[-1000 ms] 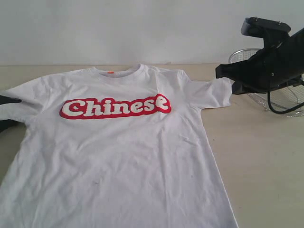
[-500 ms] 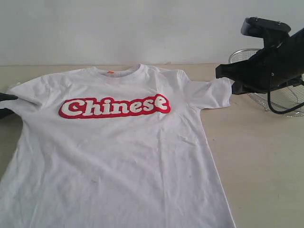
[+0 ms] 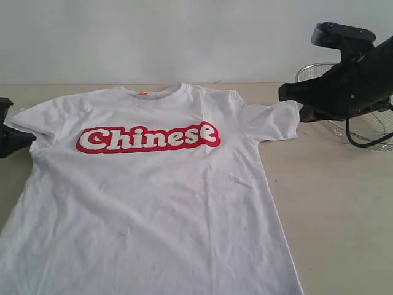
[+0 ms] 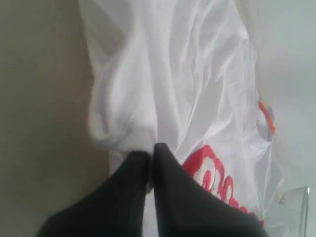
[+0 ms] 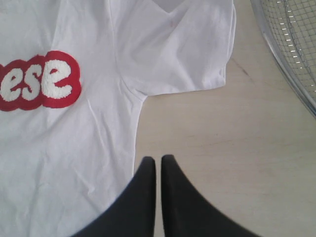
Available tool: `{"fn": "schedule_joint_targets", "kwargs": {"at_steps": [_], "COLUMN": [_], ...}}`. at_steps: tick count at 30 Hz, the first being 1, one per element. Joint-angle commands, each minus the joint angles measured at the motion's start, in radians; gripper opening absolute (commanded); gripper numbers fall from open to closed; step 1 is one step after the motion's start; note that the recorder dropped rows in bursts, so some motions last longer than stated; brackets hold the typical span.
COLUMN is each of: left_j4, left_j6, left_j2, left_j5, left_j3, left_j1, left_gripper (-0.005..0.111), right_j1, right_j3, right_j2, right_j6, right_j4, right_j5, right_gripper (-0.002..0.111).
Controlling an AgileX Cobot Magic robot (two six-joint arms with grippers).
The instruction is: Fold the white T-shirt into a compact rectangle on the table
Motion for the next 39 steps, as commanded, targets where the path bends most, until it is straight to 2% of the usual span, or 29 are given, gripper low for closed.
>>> {"fn": "schedule_joint_targets", "kwargs": {"at_steps": [1, 7, 18, 20, 24, 26, 28, 29, 30, 32, 35, 39], "left_j4": [0.031, 0.167, 0.599, 0.654, 0.671, 0.695, 0.704, 0.704, 0.704, 0.704, 0.708, 0.554], "left_j6": [0.067, 0.077, -0.063, -0.095, -0.18, -0.218, -0.251, -0.281, -0.308, -0.37, -0.421, -0.339], "left_j2": [-0.001, -0.001, -0.055, -0.069, -0.071, -0.071, -0.071, -0.071, -0.071, -0.071, -0.071, -0.071], "left_j5": [-0.01, -0.041, -0.25, -0.286, -0.292, -0.287, -0.267, -0.252, -0.216, -0.163, -0.081, 0.047], "left_j3": [-0.016, -0.055, -0.075, -0.075, -0.075, -0.075, -0.075, -0.075, -0.075, -0.075, -0.075, -0.075], "left_j1": [-0.048, -0.112, -0.252, -0.273, -0.282, -0.275, -0.263, -0.254, -0.237, -0.21, -0.156, -0.088], "left_gripper": [0.005, 0.005, 0.005, 0.005, 0.005, 0.011, 0.023, 0.033, 0.055, 0.081, 0.077, 0.076], "right_j1": [-0.004, -0.004, -0.004, -0.004, -0.004, -0.004, -0.004, -0.004, -0.004, -0.004, -0.004, -0.004], "right_j3": [0.001, 0.001, 0.001, 0.001, 0.001, 0.001, 0.001, 0.001, 0.001, 0.001, 0.001, 0.001], "right_j2": [-0.012, -0.012, -0.012, -0.012, -0.012, -0.012, -0.012, -0.012, -0.012, -0.012, -0.012, -0.012], "right_j6": [-0.009, -0.009, -0.009, -0.009, -0.009, -0.009, -0.009, -0.009, -0.009, -0.009, -0.009, -0.009], "right_j4": [-0.003, -0.003, -0.003, -0.003, -0.003, -0.003, -0.003, -0.003, -0.003, -0.003, -0.003, -0.003], "right_j5": [-0.007, -0.007, -0.007, -0.007, -0.007, -0.007, -0.007, -0.007, -0.007, -0.007, -0.007, -0.007], "right_gripper": [0.0, 0.0, 0.0, 0.0, 0.0, 0.0, 0.0, 0.0, 0.0, 0.0, 0.0, 0.0]}}
